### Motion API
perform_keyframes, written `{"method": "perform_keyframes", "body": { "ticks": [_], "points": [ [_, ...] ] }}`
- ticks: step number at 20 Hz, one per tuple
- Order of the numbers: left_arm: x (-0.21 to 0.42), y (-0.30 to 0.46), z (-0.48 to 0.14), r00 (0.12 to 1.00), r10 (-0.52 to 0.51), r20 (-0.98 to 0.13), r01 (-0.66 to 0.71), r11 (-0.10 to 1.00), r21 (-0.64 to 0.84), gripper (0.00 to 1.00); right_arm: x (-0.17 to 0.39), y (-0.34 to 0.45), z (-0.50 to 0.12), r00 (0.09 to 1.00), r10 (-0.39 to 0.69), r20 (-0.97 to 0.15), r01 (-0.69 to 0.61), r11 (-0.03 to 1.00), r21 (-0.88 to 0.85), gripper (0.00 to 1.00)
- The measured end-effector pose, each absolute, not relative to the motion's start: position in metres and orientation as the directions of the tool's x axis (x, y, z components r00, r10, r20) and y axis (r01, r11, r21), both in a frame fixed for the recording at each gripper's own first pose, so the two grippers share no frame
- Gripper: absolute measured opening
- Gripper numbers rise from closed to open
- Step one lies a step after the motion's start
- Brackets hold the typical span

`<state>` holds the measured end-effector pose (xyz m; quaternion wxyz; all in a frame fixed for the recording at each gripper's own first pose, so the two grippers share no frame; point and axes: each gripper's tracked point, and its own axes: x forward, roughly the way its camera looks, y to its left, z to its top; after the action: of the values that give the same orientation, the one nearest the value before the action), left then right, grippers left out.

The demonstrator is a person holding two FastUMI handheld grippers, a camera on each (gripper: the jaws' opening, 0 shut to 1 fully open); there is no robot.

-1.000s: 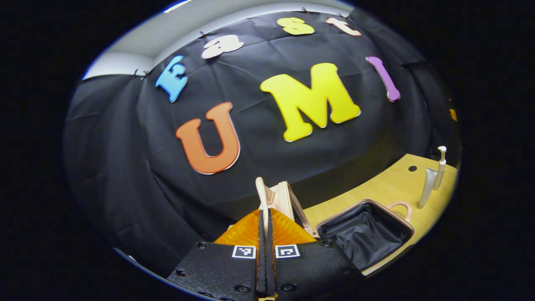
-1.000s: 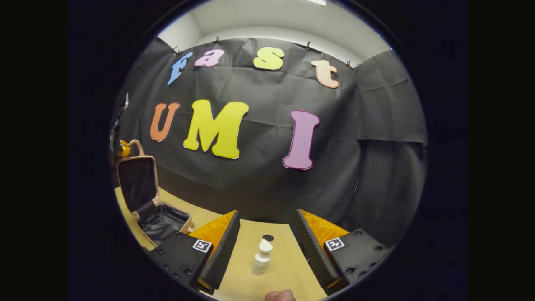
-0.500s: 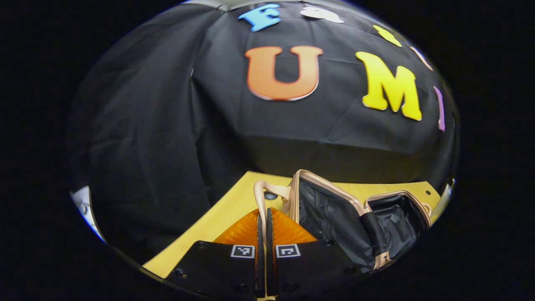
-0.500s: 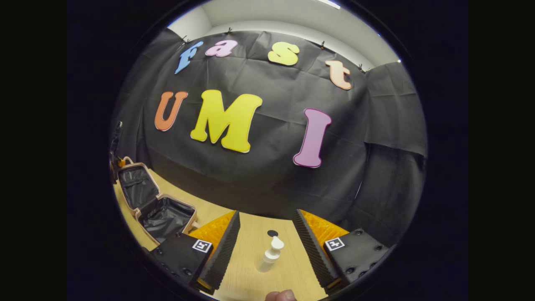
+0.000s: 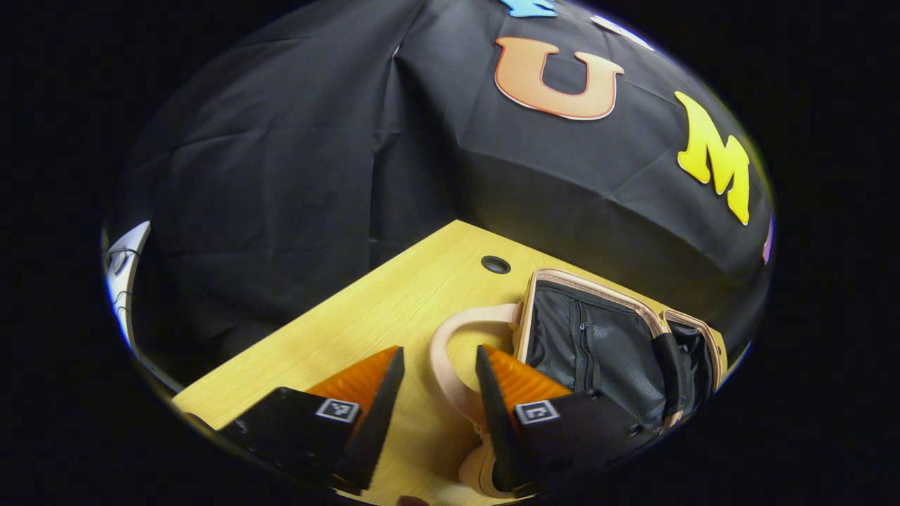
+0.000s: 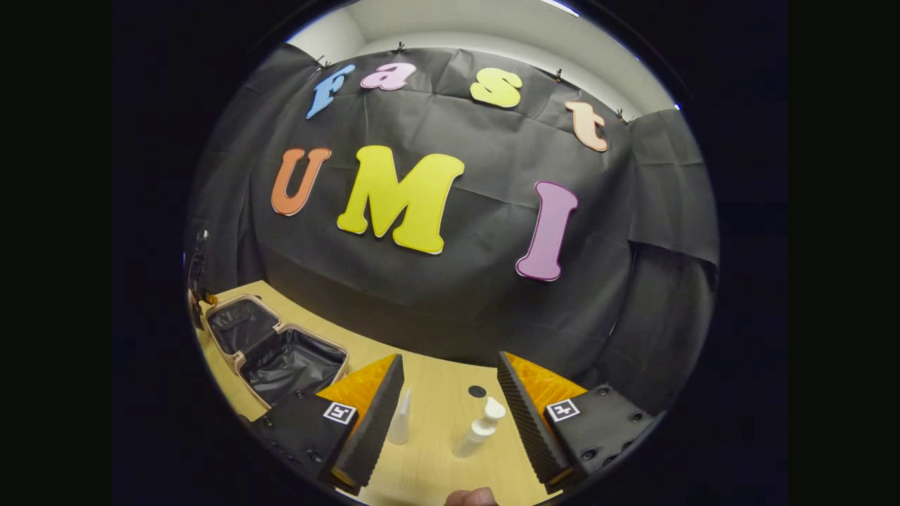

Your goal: First open the suitcase, pack the skin care products into it, and then close the suitcase.

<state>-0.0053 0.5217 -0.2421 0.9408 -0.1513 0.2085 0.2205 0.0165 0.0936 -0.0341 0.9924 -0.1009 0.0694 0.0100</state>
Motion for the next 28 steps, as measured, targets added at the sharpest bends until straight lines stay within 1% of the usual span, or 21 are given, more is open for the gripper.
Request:
{"method": "perform_keyframes", "body": {
  "ticks": [1, 3, 5, 8, 11, 13, 17, 19, 21, 24, 27, 28],
  "points": [
    [-0.005, 0.515, -0.227, 0.826, 0.357, -0.436, -0.467, 0.867, -0.175, 0.81, 0.016, 0.093, -0.034, 0.991, 0.010, -0.136, -0.036, 0.981, -0.190, 0.79],
    [-0.005, 0.498, -0.190, 0.845, 0.383, -0.372, -0.451, 0.885, -0.113, 0.91, 0.017, 0.088, -0.035, 0.991, 0.014, -0.132, -0.036, 0.985, -0.167, 0.79],
    [-0.003, 0.465, -0.145, 0.872, 0.387, -0.299, -0.421, 0.905, -0.057, 0.96, 0.018, 0.083, -0.039, 0.990, 0.024, -0.138, -0.043, 0.991, -0.130, 0.80],
    [0.002, 0.390, -0.093, 0.907, 0.369, -0.205, -0.375, 0.927, 0.008, 0.98, 0.020, 0.069, -0.042, 0.990, 0.029, -0.138, -0.042, 0.995, -0.089, 0.79],
    [0.008, 0.302, -0.073, 0.936, 0.308, -0.169, -0.309, 0.951, 0.025, 0.98, 0.019, 0.048, -0.044, 0.991, 0.023, -0.129, -0.031, 0.998, -0.059, 0.80],
    [0.013, 0.244, -0.077, 0.949, 0.250, -0.192, -0.254, 0.967, 0.002, 0.98, 0.017, 0.033, -0.045, 0.992, 0.024, -0.124, -0.030, 0.998, -0.052, 0.78],
    [0.015, 0.135, -0.092, 0.966, 0.141, -0.217, -0.142, 0.990, 0.014, 0.98, 0.015, -0.006, -0.050, 0.992, 0.012, -0.127, -0.022, 0.997, -0.076, 0.79],
    [0.017, 0.090, -0.094, 0.975, 0.084, -0.207, -0.081, 0.996, 0.023, 0.98, 0.011, -0.024, -0.052, 0.991, 0.005, -0.131, -0.016, 0.996, -0.088, 0.79],
    [0.020, 0.051, -0.100, 0.977, 0.040, -0.211, -0.034, 0.999, 0.030, 0.98, 0.008, -0.043, -0.056, 0.990, -0.010, -0.137, -0.004, 0.995, -0.097, 0.79],
    [0.021, -0.014, -0.112, 0.976, -0.055, -0.213, 0.068, 0.996, 0.055, 0.99, 0.005, -0.069, -0.063, 0.987, -0.026, -0.156, 0.010, 0.995, -0.102, 0.80],
    [0.025, -0.059, -0.138, 0.960, -0.121, -0.253, 0.140, 0.989, 0.057, 0.98, 0.004, -0.091, -0.062, 0.988, -0.027, -0.149, 0.006, 0.991, -0.137, 0.80],
    [0.026, -0.072, -0.147, 0.955, -0.134, -0.265, 0.152, 0.987, 0.048, 0.98, 0.003, -0.099, -0.064, 0.988, -0.030, -0.152, 0.007, 0.989, -0.146, 0.78]
  ]
}}
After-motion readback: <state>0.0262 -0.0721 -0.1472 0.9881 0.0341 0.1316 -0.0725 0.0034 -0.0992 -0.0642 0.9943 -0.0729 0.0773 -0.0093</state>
